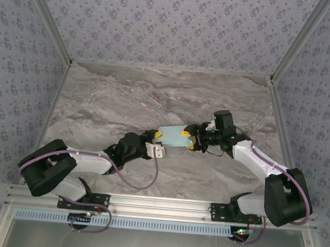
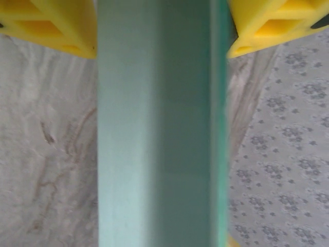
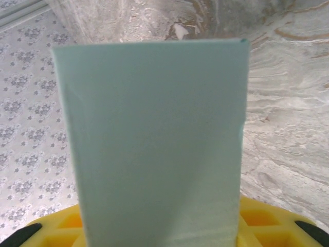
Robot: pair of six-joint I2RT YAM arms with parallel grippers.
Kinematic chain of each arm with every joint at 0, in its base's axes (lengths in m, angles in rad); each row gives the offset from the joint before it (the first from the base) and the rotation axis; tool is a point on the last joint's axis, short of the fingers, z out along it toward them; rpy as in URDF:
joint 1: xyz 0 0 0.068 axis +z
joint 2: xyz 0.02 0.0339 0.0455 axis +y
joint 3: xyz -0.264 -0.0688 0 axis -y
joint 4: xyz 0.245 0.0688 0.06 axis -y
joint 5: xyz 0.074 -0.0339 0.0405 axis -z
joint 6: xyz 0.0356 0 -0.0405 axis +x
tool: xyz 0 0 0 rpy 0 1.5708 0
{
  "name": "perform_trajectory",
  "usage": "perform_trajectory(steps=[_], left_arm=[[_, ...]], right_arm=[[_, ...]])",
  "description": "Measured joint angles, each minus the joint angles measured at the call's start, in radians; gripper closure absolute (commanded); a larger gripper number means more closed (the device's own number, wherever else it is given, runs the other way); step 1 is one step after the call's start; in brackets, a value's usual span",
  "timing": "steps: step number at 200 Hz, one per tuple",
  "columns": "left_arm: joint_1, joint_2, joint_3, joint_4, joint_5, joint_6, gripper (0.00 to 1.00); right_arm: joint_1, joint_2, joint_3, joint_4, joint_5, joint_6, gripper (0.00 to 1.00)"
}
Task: Fold the paper box
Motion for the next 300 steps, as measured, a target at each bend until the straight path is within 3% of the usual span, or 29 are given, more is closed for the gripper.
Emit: perform_trajectory(steps=[33, 93, 125, 177, 215, 240, 300], left_arm=[[0.0, -0.008, 0.014, -0.019, -0.014, -0.008, 0.51], [0.003, -0.036, 0.027, -0.16, -0.023, -0.026, 0.52], [0.014, -0.093, 0.052, -0.295, 0.013, -0.065, 0.52], [0.019, -0.187, 0.139, -0.619, 0.061, -0.12, 0.5], [0.06, -0.183, 0.206, -0.727, 0.127, -0.13, 0.53], [0.121, -0.119, 0.245, -0.761, 0.177, -0.147, 0.53], [0.215, -0.076, 0.251, -0.731, 0.33, -0.183, 0.54]], right_arm=[[0.003, -0.007, -0.008, 0.035, 0.003, 0.04, 0.5], [-0.001, -0.015, -0.025, 0.064, -0.012, 0.071, 0.33], [-0.04, -0.04, -0.016, -0.023, -0.019, -0.01, 0.26], [-0.155, -0.129, 0.05, -0.226, -0.012, -0.309, 0.23], [-0.209, -0.221, 0.116, -0.263, 0.148, -0.639, 0.25], [-0.164, -0.227, 0.145, -0.263, 0.261, -0.887, 0.25], [0.068, -0.217, 0.139, -0.334, 0.452, -1.433, 0.26]])
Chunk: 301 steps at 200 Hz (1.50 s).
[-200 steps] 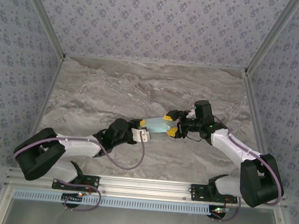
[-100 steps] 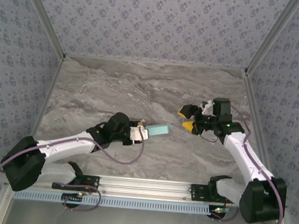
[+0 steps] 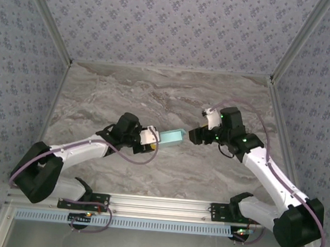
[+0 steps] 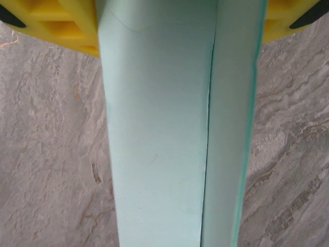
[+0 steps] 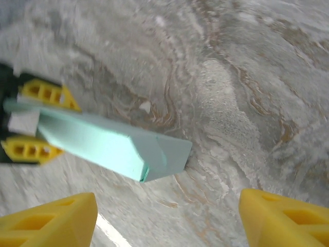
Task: Fold the paper box
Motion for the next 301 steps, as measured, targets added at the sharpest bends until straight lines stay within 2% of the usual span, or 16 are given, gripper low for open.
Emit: perform_trajectory(steps=[29, 68, 84, 100, 143, 175, 227, 301], left_arm=[[0.031, 0.004, 0.0, 0.018, 0.06, 0.001, 0.54], [0.036, 0.018, -0.003, 0.033, 0.097, 0.005, 0.54], [0.036, 0.018, -0.003, 0.037, 0.109, 0.005, 0.53], [0.036, 0.018, -0.003, 0.04, 0.118, 0.005, 0.52], [0.036, 0.03, -0.002, 0.057, 0.116, 0.002, 0.52], [0.037, 0.031, 0.005, 0.057, 0.111, -0.031, 0.51], [0.041, 0.09, 0.069, 0.006, 0.08, -0.112, 0.51], [0.041, 0.097, 0.1, 0.042, 0.064, -0.187, 0.48]], right_arm=[[0.089, 0.067, 0.0, 0.007, 0.063, -0.146, 0.39], [0.108, 0.204, 0.059, 0.013, 0.129, -0.232, 0.41], [0.108, 0.24, 0.105, 0.013, 0.136, -0.264, 0.5], [0.107, 0.264, 0.139, 0.016, 0.134, -0.28, 0.65], [0.112, 0.292, 0.15, 0.012, 0.13, -0.3, 0.8], [0.14, 0.335, 0.175, 0.008, 0.172, -0.213, 0.88], [0.227, 0.401, 0.238, -0.022, 0.325, -0.009, 0.87], [0.239, 0.493, 0.424, -0.195, 0.391, 0.293, 0.88]])
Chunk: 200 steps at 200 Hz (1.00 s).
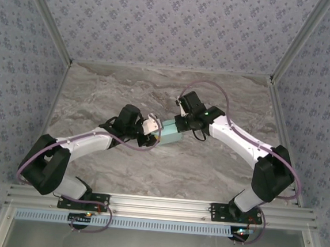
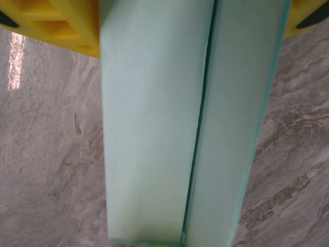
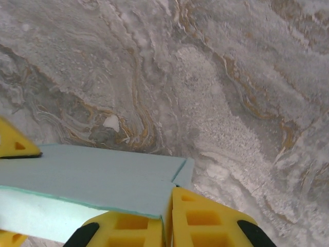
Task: Fold the paper box
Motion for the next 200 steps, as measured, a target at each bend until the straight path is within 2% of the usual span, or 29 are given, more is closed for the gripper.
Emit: perform_trajectory(steps=[48, 84, 111, 143, 170, 190, 200], left_arm=[[-0.005, 0.044, 0.006, 0.006, -0.034, -0.029, 0.45], [-0.005, 0.051, 0.008, 0.037, -0.064, -0.074, 0.36], [-0.005, 0.019, 0.008, 0.042, -0.13, -0.177, 0.27], [-0.005, -0.139, -0.006, 0.065, -0.202, -0.349, 0.18], [-0.005, -0.253, -0.007, 0.053, -0.253, -0.469, 0.2], [-0.005, -0.301, -0.018, 0.028, -0.296, -0.522, 0.32], [-0.005, -0.317, -0.037, 0.026, -0.324, -0.552, 0.34]], right_arm=[[0.019, 0.038, 0.0, -0.034, 0.045, 0.102, 0.88], [0.021, 0.046, 0.0, -0.045, 0.085, 0.156, 0.88], [0.029, 0.047, -0.001, -0.047, 0.122, 0.211, 0.88], [0.042, 0.047, -0.009, -0.047, 0.157, 0.262, 0.88], [0.057, 0.052, -0.009, -0.045, 0.188, 0.283, 0.88], [0.071, 0.058, -0.009, -0.043, 0.21, 0.293, 0.88], [0.076, 0.063, -0.009, -0.044, 0.218, 0.296, 0.88]])
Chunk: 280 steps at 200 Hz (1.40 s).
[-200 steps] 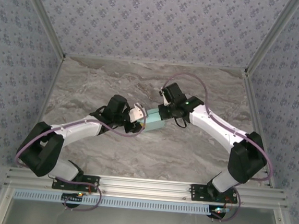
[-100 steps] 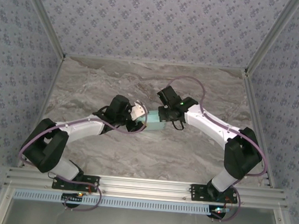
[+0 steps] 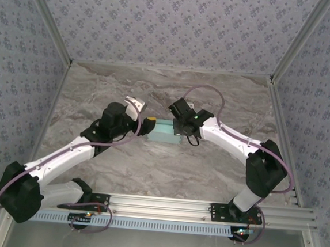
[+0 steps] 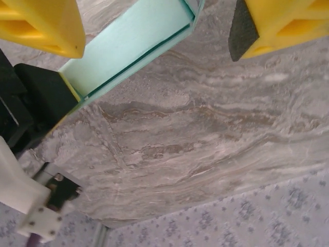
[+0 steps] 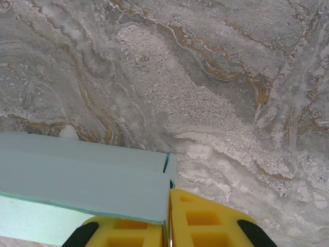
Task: Fold the paper box
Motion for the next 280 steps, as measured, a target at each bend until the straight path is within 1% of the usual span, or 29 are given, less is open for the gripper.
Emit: perform_trajectory(steps=[32, 62, 91, 116, 128, 136, 146, 161, 177, 189, 217, 223, 230, 240, 263, 280], left_arm=[[0.0, 0.023, -0.066, -0.003, -0.063, -0.061, 0.43], [-0.002, 0.097, -0.07, -0.011, -0.113, -0.082, 0.46], [-0.009, 0.129, -0.05, -0.035, -0.184, -0.03, 0.45], [-0.007, 0.17, 0.02, -0.044, -0.175, 0.037, 0.47], [0.003, 0.196, 0.054, -0.048, -0.137, 0.063, 0.58], [0.017, 0.218, 0.075, -0.056, -0.105, 0.078, 0.62], [0.037, 0.241, 0.09, -0.069, -0.066, 0.1, 0.74], [0.066, 0.266, 0.093, -0.09, -0.027, 0.114, 0.89], [0.082, 0.281, 0.093, -0.106, 0.01, 0.129, 0.92], [0.081, 0.281, 0.094, -0.108, 0.034, 0.129, 0.92], [0.088, 0.282, 0.098, -0.112, 0.072, 0.129, 0.86], [0.091, 0.282, 0.098, -0.112, 0.079, 0.13, 0.82], [0.093, 0.282, 0.098, -0.112, 0.085, 0.135, 0.69], [0.099, 0.282, 0.098, -0.112, 0.09, 0.129, 0.62], [0.121, 0.282, 0.098, -0.112, 0.114, 0.137, 0.6], [0.141, 0.282, 0.098, -0.112, 0.129, 0.137, 0.63]], right_arm=[[0.003, 0.011, 0.006, -0.001, 0.014, 0.005, 0.88], [0.004, 0.014, 0.012, -0.008, 0.018, 0.005, 0.88], [0.004, 0.016, 0.017, -0.018, 0.018, 0.005, 0.87], [0.005, 0.016, 0.021, -0.029, 0.018, 0.005, 0.88], [0.005, 0.018, 0.024, -0.033, 0.018, 0.005, 0.87], [0.005, 0.018, 0.026, -0.037, 0.018, 0.005, 0.87], [0.005, 0.018, 0.029, -0.042, 0.018, 0.005, 0.87], [0.005, 0.018, 0.032, -0.043, 0.018, 0.005, 0.87], [0.005, 0.018, 0.032, -0.043, 0.017, 0.005, 0.88], [0.006, 0.018, 0.032, -0.044, 0.017, 0.005, 0.87], [0.006, 0.022, 0.033, -0.048, 0.017, 0.005, 0.88], [0.006, 0.023, 0.034, -0.048, 0.017, 0.005, 0.88], [0.006, 0.026, 0.036, -0.048, 0.017, 0.005, 0.88], [0.006, 0.027, 0.039, -0.048, 0.017, 0.005, 0.87], [0.006, 0.03, 0.04, -0.048, 0.017, 0.005, 0.88], [0.006, 0.032, 0.043, -0.048, 0.016, 0.004, 0.88]])
